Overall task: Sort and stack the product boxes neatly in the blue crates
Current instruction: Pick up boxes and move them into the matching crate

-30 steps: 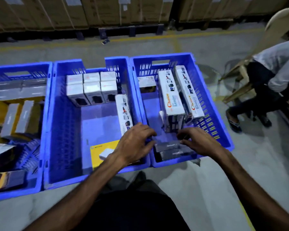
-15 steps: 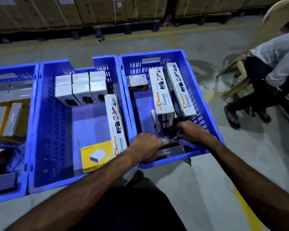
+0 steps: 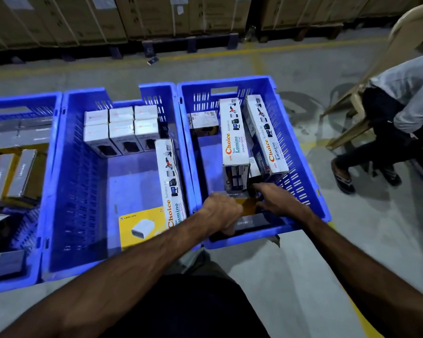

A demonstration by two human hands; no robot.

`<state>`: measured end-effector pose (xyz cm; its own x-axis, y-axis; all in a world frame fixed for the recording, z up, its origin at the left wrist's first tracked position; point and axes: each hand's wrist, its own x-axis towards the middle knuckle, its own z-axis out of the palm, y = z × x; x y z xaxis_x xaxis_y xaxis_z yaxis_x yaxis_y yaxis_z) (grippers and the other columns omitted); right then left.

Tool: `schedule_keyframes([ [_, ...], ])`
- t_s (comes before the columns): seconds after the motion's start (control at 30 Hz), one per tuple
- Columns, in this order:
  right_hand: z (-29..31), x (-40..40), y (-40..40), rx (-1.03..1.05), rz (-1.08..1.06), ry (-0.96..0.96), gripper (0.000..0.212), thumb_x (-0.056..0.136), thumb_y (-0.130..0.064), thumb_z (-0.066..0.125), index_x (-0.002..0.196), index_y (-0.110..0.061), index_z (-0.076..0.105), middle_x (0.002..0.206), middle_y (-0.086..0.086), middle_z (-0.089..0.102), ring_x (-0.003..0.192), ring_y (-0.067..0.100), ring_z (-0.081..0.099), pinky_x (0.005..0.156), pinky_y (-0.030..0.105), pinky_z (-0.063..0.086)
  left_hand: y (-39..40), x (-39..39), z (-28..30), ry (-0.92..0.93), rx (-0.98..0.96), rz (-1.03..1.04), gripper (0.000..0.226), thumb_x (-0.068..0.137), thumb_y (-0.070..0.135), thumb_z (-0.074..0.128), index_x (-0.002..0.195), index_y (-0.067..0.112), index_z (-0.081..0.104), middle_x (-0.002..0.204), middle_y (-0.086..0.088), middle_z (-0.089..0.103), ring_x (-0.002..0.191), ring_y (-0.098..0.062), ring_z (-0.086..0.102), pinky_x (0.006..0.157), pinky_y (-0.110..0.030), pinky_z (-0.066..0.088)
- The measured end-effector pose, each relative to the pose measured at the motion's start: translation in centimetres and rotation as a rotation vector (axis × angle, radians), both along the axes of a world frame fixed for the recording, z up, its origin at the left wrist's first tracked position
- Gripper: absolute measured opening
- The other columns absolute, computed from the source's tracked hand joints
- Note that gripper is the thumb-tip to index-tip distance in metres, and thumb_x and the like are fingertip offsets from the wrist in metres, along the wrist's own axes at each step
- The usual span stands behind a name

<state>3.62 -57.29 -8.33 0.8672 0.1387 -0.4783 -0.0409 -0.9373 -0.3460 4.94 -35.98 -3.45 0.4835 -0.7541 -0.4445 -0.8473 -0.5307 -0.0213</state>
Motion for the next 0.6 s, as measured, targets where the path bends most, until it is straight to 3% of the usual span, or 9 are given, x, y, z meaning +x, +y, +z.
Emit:
schedule_keyframes([
  [0.1,-0.1,1.0,0.4,0.082,-0.053,-0.012,0.028,0.086,-0.011,0.072,0.112,-0.014,0.063,0.117,0.008,0.070,0.105,0.027,0.069,0.084,0.039,0.055,0.0,-0.3,-0.6,-0.066,0.007,0.005,0.021,0.093,0.026,0.064,0.111,0.018,0.067,0.109,-0.004,0.073,0.096,-0.028,0.070,0.079,-0.040,0.050],
  [0.23,0.3,1.5,0.7,0.110,-0.056,-0.031,0.042,0.085,-0.010,0.070,0.126,-0.012,0.064,0.125,0.009,0.069,0.108,0.026,0.067,0.090,0.044,0.057,0.0,-0.7,-0.9,-0.134,0.044,0.058,0.014,0.098,0.028,0.064,0.108,0.020,0.069,0.091,0.002,0.065,0.080,-0.020,0.060,0.068,-0.034,0.039],
  [0.33,1.0,1.3,1.3,0.106,-0.028,-0.058,0.039,0.085,-0.012,0.070,0.123,-0.014,0.062,0.115,0.005,0.066,0.104,0.027,0.064,0.083,0.040,0.052,0.0,-0.8,-0.6,-0.101,-0.033,0.111,0.010,0.094,0.024,0.064,0.100,0.016,0.065,0.095,-0.004,0.069,0.083,-0.024,0.064,0.066,-0.035,0.042],
  [0.4,1.9,1.6,1.9,0.093,0.014,-0.122,0.034,0.083,-0.019,0.066,0.117,-0.016,0.061,0.108,0.002,0.062,0.102,0.029,0.061,0.077,0.037,0.044,0.3,-0.8,-0.2,-0.064,-0.145,0.171,0.023,0.093,0.035,0.065,0.106,0.016,0.066,0.104,-0.009,0.074,0.092,-0.033,0.072,0.068,-0.039,0.050],
  [0.47,2.8,1.8,2.1,0.082,0.063,-0.165,0.040,0.078,-0.028,0.060,0.117,-0.018,0.060,0.110,0.005,0.064,0.103,0.030,0.061,0.078,0.041,0.046,1.0,-0.9,0.8,-0.046,-0.282,0.225,0.045,0.094,0.060,0.057,0.113,0.019,0.066,0.106,-0.010,0.075,0.092,-0.038,0.074,0.068,-0.040,0.051],
  [0.53,3.8,1.9,1.8,0.087,0.072,-0.204,0.040,0.083,-0.024,0.065,0.123,-0.020,0.062,0.116,0.005,0.065,0.107,0.029,0.062,0.082,0.040,0.047,2.2,-0.8,2.2,-0.021,-0.395,0.263,0.061,0.091,0.076,0.044,0.127,0.029,0.060,0.112,-0.008,0.075,0.095,-0.039,0.073,0.070,-0.042,0.051],
  [0.6,5.3,2.0,1.2,0.089,0.049,-0.258,0.042,0.087,-0.015,0.070,0.128,-0.021,0.063,0.126,0.001,0.066,0.111,0.025,0.062,0.082,0.034,0.041,4.0,-0.2,3.8,0.051,-0.501,0.311,0.056,0.088,0.075,0.049,0.133,0.041,0.051,0.113,-0.006,0.075,0.100,-0.037,0.071,0.074,-0.041,0.052],
])
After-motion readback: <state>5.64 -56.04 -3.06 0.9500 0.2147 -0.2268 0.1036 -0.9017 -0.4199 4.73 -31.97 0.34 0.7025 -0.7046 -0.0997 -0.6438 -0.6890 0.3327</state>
